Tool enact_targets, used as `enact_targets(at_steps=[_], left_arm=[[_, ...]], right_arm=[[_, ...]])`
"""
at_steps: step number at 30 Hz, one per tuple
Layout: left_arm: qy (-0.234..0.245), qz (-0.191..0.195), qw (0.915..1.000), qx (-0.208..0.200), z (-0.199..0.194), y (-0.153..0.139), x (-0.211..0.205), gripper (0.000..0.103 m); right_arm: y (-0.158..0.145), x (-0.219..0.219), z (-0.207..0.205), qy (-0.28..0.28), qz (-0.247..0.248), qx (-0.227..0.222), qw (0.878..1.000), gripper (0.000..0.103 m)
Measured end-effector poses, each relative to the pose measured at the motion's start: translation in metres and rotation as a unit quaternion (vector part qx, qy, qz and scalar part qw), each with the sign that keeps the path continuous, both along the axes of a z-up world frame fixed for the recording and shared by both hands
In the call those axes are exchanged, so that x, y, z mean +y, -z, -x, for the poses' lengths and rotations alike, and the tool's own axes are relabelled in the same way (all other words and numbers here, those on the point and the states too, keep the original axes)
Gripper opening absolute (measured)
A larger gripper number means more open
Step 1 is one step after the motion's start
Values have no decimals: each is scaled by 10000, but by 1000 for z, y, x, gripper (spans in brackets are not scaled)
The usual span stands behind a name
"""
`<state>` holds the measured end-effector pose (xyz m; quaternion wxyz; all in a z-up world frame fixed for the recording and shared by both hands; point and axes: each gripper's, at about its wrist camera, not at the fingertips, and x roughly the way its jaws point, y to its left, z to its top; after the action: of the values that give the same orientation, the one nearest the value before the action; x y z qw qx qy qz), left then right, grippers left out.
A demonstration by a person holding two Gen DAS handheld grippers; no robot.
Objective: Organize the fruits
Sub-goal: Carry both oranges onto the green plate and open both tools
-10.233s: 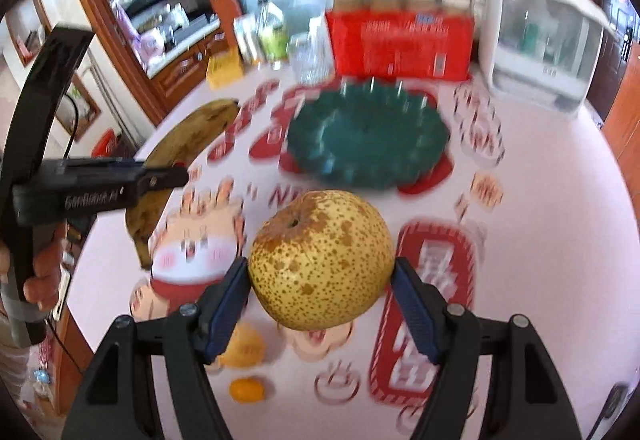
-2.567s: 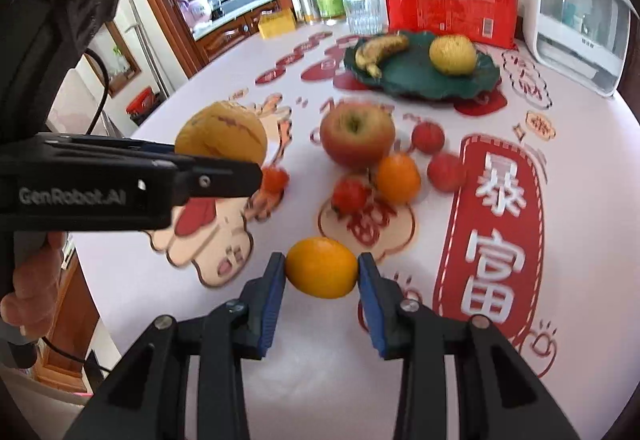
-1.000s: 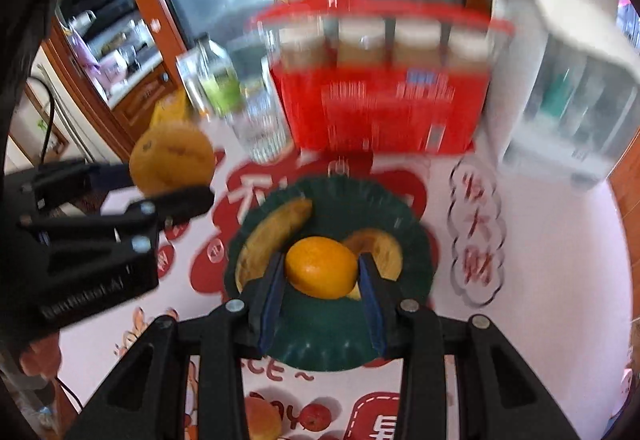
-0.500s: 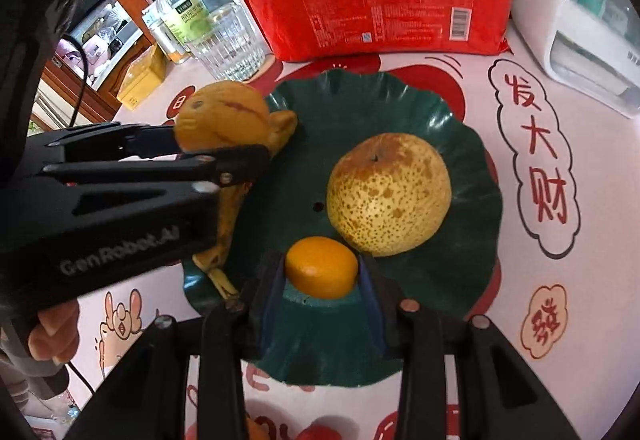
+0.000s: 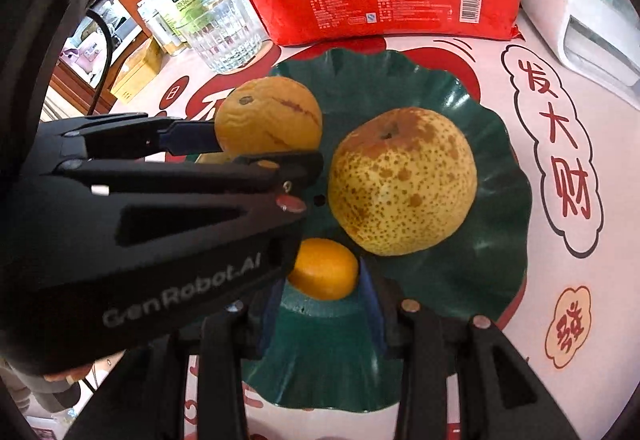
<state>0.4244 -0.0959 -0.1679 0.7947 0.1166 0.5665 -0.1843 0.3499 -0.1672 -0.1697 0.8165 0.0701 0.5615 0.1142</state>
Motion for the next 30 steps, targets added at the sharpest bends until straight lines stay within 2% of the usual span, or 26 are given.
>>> enact_targets(at_steps=[3,7,10,20,30], left_arm=[[4,40,10000,37,0,1,-1,52],[-52,52,10000,5,1,-1,0,71],[-48,57,10000,-49,4,-4,2,88],[-151,-28,9999,51,15,-7,7,91],[-145,-32,9997,-190,31,-33,14,99]], right_arm=[[1,-1,1,-4,-118,20,9999,47],[2,-6,5,61,-367,76,9993,65],[2,-10,8,152,-475,92,9987,67],[-2,-15,17,237,-341,62,9991,68],[-22,-16,29,223,-167,-122,9995,68]])
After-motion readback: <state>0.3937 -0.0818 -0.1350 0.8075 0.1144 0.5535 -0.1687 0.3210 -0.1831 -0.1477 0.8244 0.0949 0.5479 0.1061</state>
